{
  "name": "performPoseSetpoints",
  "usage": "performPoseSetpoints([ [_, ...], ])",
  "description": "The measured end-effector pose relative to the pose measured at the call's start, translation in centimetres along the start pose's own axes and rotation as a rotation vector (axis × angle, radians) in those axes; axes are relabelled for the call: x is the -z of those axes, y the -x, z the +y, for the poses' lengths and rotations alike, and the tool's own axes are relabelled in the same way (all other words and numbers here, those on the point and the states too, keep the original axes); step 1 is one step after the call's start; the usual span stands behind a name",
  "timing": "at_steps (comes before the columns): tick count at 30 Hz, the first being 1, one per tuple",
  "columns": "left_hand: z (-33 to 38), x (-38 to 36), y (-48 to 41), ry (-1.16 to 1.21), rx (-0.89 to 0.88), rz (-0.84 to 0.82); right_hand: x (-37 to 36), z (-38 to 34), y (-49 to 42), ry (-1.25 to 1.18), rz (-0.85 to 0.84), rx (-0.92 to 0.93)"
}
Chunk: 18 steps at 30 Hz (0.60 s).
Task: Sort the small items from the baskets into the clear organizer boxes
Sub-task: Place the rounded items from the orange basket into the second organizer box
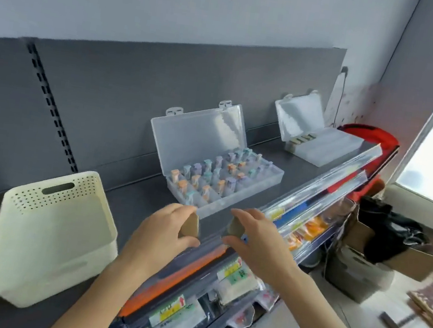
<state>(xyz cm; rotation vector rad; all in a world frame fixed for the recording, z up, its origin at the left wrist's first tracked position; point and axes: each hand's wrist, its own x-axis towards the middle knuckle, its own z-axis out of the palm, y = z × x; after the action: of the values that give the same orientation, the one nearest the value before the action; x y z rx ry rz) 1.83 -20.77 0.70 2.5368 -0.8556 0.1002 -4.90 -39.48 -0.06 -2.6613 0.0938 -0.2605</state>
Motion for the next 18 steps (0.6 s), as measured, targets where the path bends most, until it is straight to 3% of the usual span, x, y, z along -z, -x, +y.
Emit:
performPoseSetpoints([
  [18, 14.7, -14.6, -18.0, 0.155, -0.296, -0.198, 8.0, 21.3, -0.9, 0.044, 0.074, -0.352],
])
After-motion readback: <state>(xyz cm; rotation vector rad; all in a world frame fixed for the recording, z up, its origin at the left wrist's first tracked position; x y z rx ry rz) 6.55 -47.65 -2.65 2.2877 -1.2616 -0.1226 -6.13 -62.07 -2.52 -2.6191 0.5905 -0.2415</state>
